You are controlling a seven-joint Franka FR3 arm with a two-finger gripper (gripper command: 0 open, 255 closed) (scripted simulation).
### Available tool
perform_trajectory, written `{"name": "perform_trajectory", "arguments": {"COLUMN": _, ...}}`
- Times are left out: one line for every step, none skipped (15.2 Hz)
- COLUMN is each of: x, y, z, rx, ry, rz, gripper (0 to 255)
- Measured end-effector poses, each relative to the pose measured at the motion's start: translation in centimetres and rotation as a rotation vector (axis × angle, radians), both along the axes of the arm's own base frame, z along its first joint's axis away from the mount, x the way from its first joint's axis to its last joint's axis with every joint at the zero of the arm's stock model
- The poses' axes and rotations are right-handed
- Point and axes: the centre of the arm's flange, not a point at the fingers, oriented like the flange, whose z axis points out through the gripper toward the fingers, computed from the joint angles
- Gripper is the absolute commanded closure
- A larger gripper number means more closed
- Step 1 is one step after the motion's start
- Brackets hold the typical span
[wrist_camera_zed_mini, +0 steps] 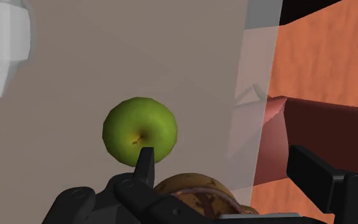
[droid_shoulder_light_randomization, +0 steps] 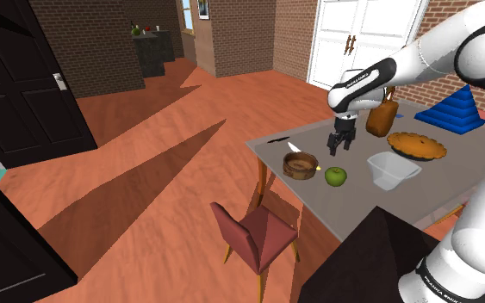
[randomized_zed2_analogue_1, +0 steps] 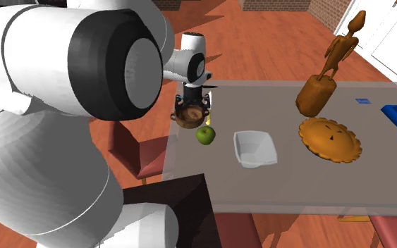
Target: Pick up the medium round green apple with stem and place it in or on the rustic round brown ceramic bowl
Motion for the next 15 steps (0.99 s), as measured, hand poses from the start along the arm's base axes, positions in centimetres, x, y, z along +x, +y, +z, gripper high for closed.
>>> {"name": "perform_trajectory", "arguments": {"x": 0.5, "y": -0.8, "z": -1.1, "rx": -0.001, "ry": 0.006, "rz": 0.001, "gripper": 0}}
{"name": "perform_trajectory", "arguments": {"x": 1.0, "y": -1.7, "z": -2.2, "rx": -0.001, "ry": 0.012, "rz": 0.003, "gripper": 0}}
{"name": "perform_trajectory", "arguments": {"x": 1.4, "y": -2.6, "z": -3.1, "rx": -0.001, "ry": 0.018, "rz": 0.004, "gripper": 0}}
{"name": "perform_trajectory", "arguments": {"x": 1.8, "y": -3.2, "z": -4.3, "rx": -0.002, "ry": 0.024, "rz": 0.006, "gripper": 0}}
{"name": "perform_trajectory", "arguments": {"x": 2.2, "y": -3.9, "z": -5.1, "rx": -0.002, "ry": 0.03, "rz": 0.007, "gripper": 0}}
{"name": "perform_trajectory", "arguments": {"x": 2.8, "y": -4.8, "z": -6.0, "rx": -0.003, "ry": 0.036, "rz": 0.008, "gripper": 0}}
{"name": "perform_trajectory", "arguments": {"x": 3.3, "y": -5.4, "z": -6.8, "rx": -0.003, "ry": 0.042, "rz": 0.009, "gripper": 0}}
{"name": "perform_trajectory", "arguments": {"x": 4.0, "y": -6.2, "z": -8.0, "rx": -0.003, "ry": 0.047, "rz": 0.011, "gripper": 0}}
{"name": "perform_trajectory", "arguments": {"x": 4.1, "y": -6.9, "z": -8.7, "rx": -0.003, "ry": 0.052, "rz": 0.012, "gripper": 0}}
{"name": "perform_trajectory", "arguments": {"x": 4.3, "y": -7.1, "z": -9.6, "rx": -0.003, "ry": 0.055, "rz": 0.011, "gripper": 0}}
{"name": "perform_trajectory", "arguments": {"x": 4.2, "y": -7.2, "z": -10.2, "rx": -0.003, "ry": 0.056, "rz": 0.012, "gripper": 0}}
{"name": "perform_trajectory", "arguments": {"x": 4.2, "y": -7.3, "z": -10.7, "rx": -0.003, "ry": 0.057, "rz": 0.012, "gripper": 0}}
{"name": "perform_trajectory", "arguments": {"x": 4.0, "y": -7.3, "z": -11.3, "rx": -0.003, "ry": 0.057, "rz": 0.012, "gripper": 0}}
{"name": "perform_trajectory", "arguments": {"x": 3.9, "y": -7.4, "z": -11.8, "rx": -0.003, "ry": 0.057, "rz": 0.012, "gripper": 0}}
{"name": "perform_trajectory", "arguments": {"x": 3.9, "y": -7.3, "z": -12.3, "rx": -0.003, "ry": 0.057, "rz": 0.012, "gripper": 0}}
